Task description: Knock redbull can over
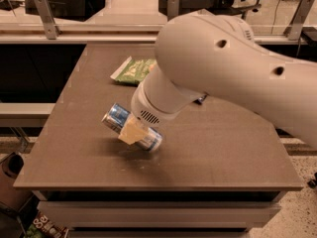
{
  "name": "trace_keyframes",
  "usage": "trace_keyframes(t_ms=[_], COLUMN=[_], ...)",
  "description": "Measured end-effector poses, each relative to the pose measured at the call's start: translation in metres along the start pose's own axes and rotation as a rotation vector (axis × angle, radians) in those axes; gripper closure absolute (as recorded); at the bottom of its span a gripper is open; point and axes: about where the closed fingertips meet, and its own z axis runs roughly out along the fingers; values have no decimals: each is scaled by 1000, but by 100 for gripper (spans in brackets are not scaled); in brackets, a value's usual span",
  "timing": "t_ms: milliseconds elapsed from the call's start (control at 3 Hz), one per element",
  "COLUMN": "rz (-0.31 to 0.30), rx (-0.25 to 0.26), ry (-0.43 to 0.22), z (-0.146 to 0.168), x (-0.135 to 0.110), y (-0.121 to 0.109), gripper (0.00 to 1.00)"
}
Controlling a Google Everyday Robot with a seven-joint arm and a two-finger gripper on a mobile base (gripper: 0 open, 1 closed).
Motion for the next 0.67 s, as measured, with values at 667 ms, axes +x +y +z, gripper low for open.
trace_keyframes(t_ms=[667], rz=[-12], rx=[-24], ry=[126], z=[33], x=[8], y=[3], gripper=[100])
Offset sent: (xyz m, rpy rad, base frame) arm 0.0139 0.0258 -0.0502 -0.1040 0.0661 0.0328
